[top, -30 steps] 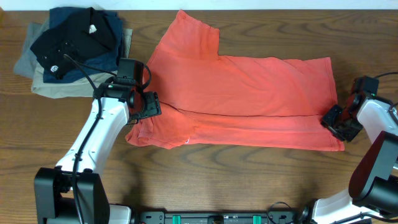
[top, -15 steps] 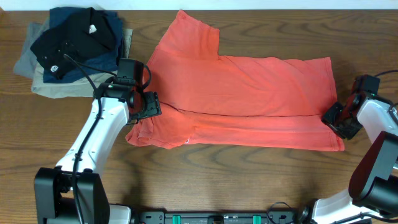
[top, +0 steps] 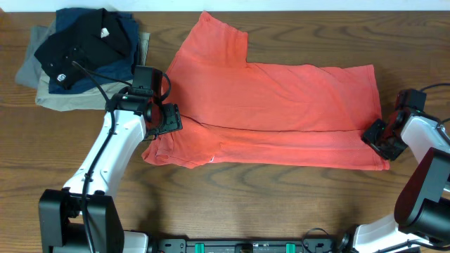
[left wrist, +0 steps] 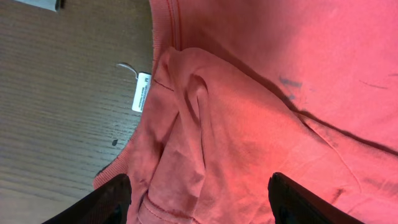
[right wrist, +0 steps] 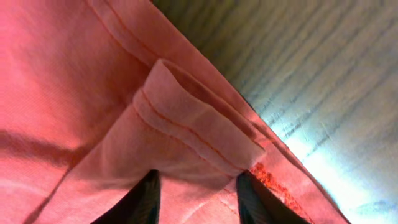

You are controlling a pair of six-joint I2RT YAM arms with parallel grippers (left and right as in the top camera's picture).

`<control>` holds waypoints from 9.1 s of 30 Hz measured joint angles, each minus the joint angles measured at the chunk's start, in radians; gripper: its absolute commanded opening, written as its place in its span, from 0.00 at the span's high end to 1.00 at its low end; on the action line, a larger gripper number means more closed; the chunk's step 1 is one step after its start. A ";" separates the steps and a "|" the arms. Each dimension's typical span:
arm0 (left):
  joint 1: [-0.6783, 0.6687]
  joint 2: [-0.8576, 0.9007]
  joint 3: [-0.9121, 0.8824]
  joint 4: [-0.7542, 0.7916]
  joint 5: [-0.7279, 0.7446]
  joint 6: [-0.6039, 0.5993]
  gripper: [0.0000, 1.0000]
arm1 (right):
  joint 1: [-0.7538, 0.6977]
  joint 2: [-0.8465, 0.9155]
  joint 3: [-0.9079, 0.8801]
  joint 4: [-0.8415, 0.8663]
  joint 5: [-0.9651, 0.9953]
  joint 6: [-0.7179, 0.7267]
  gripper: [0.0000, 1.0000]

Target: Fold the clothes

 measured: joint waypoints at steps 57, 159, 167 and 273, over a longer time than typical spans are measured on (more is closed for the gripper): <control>0.000 0.000 -0.001 0.167 0.000 0.000 0.28 | 0.000 0.000 0.017 0.318 -0.144 0.022 0.18; -0.005 0.426 0.313 0.325 -0.076 0.213 0.94 | 0.165 0.314 0.634 0.032 0.011 -0.416 0.01; -0.005 0.426 0.313 0.270 -0.076 0.213 0.94 | 0.165 0.471 0.634 0.143 0.016 -0.441 0.01; -0.011 0.163 0.132 -0.340 0.041 0.157 0.93 | 0.006 0.159 0.642 -0.672 -0.014 -0.106 0.23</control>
